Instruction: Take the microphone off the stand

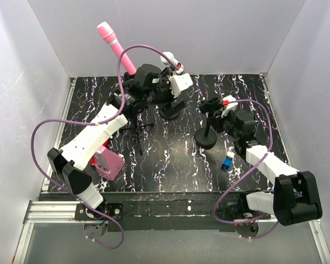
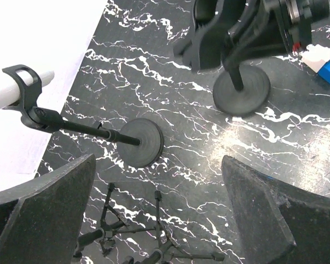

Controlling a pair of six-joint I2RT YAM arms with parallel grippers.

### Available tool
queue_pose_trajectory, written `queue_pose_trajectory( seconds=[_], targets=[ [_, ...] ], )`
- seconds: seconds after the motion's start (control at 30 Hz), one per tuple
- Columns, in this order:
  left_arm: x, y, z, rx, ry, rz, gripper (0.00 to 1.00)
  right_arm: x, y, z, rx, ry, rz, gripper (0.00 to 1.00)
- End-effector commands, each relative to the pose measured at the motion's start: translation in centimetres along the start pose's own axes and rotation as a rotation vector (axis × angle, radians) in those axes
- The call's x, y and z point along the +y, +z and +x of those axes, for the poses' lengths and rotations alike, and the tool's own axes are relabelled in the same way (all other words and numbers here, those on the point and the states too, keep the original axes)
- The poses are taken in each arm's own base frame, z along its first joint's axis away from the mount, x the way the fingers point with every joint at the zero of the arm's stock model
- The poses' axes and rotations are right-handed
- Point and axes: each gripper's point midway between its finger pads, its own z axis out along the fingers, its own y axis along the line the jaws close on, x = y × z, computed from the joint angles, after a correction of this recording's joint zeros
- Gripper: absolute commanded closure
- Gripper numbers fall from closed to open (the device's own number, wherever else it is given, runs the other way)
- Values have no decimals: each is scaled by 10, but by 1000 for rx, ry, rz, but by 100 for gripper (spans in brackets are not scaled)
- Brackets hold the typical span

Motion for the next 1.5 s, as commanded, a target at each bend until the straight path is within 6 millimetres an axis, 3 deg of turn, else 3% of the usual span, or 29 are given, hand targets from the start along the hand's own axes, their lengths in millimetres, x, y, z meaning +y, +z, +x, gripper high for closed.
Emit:
queue_pose_trajectory(
  seconds=[0.0, 0.23, 0.47, 0.57, 0.6, 0.77, 0.9, 1.07, 1.2, 1.27, 1.37, 1.47],
  targets=[
    [9, -9, -3, 3, 4, -30, 2, -64, 1, -68, -194, -89, 160, 99],
    [5, -8, 1, 9, -9, -13, 2, -157, 0, -91, -227, -95, 314, 99],
    [1, -6, 5, 4, -32, -2, 2, -206, 2, -109, -245, -111, 410, 99],
    [2, -6, 7, 8, -26, -8, 2, -215, 4, -96, -218, -45, 434, 99],
    [2, -5, 8, 11, -23, -8, 2, -212, 5, -87, -197, -33, 423, 94],
    [3, -5, 12, 13, -15, -22, 2, -189, -9, -58, -134, 26, 392, 51],
    [2, -7, 14, 2, -15, -27, 2, -171, -29, -51, -111, 71, 396, 35],
    [2, -11, 14, -12, -18, -34, 2, -148, -59, -41, -52, 238, 432, 30],
    [8, -22, 13, -6, -27, -80, 2, -97, -86, -24, 46, 356, 331, 26],
    [10, -31, 19, 12, -54, -115, 2, -69, -98, -26, 67, 366, 243, 21],
    [-1, -43, 33, 34, -63, -108, 2, -30, -104, -44, 73, 322, 81, 21],
    [-13, -54, 47, 47, -60, -85, 2, -3, -98, -70, 34, 241, -61, 28]
  ],
)
